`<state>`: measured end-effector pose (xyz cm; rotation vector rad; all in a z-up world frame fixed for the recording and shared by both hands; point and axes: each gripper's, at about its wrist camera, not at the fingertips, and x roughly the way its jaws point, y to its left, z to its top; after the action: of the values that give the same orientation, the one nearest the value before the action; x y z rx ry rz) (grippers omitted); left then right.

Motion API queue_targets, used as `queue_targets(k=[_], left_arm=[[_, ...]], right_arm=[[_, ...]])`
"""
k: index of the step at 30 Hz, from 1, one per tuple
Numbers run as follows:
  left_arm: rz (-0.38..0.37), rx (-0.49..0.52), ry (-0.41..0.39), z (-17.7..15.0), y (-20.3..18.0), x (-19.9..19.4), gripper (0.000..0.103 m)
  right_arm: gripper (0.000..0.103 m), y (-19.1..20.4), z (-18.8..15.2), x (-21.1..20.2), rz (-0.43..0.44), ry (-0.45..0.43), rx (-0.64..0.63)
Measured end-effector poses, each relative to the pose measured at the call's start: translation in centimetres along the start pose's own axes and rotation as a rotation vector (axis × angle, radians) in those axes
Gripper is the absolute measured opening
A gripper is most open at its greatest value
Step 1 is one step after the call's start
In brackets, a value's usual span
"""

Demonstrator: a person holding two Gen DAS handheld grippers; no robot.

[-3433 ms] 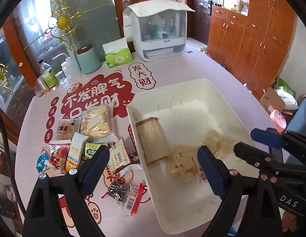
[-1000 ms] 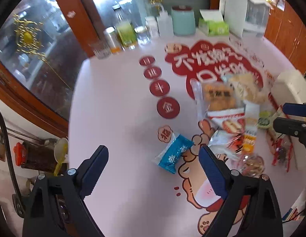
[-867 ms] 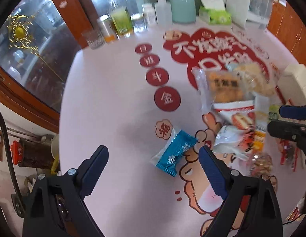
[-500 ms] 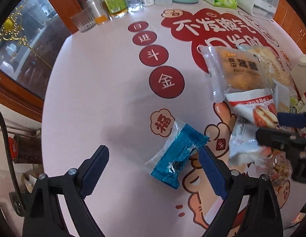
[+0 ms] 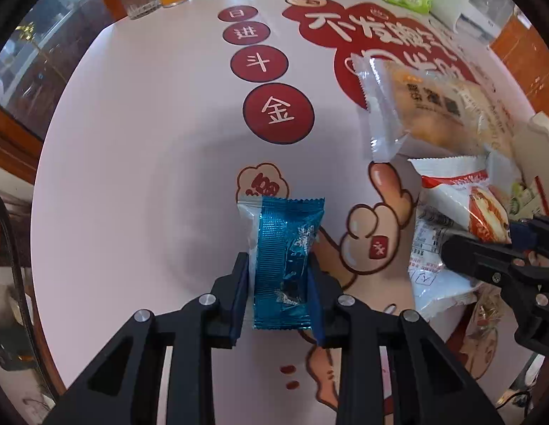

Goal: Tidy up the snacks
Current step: 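Carry the blue wrapper and apple-chip bag into the white tray and release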

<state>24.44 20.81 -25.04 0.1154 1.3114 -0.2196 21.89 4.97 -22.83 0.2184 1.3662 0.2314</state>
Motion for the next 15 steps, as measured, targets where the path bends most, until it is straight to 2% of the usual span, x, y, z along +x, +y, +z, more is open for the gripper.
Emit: queue_targets(k=[4,7,15], left_arm=[[-0.028,-0.050,-0.045,-1.2,-0.1,-2.4,0.027],[-0.048,-0.077,-0.100,-2.2,-0.2,-5.8,0.027],[-0.036,-0.072,-0.230,-5.0,-3.0,-14.2,0.027]], right_arm=[[0.042,0.4,-0.4,-1.6,0.022,-0.036,-0.023],[0.041,0.5,-1.0,-3.9,0.057,-0.079,-0.029],[0.041,0.4,-3.9,-10.2,0.120,-0.184,-0.063]])
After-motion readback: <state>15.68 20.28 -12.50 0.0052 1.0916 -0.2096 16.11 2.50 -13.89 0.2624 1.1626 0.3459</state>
